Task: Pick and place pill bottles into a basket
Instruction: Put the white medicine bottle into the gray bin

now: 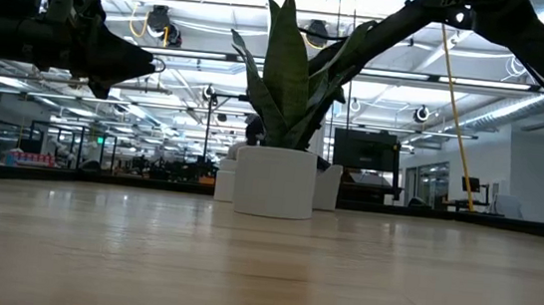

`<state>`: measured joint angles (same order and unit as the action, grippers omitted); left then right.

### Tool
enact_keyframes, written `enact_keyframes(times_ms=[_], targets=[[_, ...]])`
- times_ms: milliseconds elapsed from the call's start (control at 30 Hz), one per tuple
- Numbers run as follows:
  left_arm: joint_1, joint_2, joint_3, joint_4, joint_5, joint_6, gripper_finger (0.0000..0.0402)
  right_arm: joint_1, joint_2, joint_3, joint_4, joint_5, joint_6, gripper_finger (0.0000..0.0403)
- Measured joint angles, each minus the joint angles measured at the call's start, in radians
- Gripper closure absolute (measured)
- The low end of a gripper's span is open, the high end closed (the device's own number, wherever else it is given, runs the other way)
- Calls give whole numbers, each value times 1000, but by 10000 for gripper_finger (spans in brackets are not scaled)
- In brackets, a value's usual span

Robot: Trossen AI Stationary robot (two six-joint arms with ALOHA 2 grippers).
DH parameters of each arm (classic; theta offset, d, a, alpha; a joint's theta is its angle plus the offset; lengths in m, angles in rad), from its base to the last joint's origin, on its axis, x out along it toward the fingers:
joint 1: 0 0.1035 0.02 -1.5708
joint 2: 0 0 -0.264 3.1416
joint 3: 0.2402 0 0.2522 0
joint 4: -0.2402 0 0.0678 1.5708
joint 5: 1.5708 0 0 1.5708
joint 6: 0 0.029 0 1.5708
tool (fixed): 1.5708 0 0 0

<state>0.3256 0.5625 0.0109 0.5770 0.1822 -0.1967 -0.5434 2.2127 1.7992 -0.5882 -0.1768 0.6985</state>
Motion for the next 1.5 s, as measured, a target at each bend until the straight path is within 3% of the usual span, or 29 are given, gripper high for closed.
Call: enact_keyframes(times_ms=[133, 300, 667, 1267, 1500], targets=[[0, 0, 0, 0, 0, -3, 275, -2, -3, -45, 87, 15, 36, 154], [0, 0, 0, 0, 0, -16, 275, -7, -9, -96, 132, -4, 61, 143], [0, 0, 0, 1, 1, -33, 275, -9, 1, -108, 106, 19, 37, 164], [0, 0, 0, 1, 0, -43, 275, -2, 2, -108, 165, 7, -261, 197], [0, 0, 0, 2, 0, -50, 275, -3, 2, -108, 156, -7, -281, 233]])
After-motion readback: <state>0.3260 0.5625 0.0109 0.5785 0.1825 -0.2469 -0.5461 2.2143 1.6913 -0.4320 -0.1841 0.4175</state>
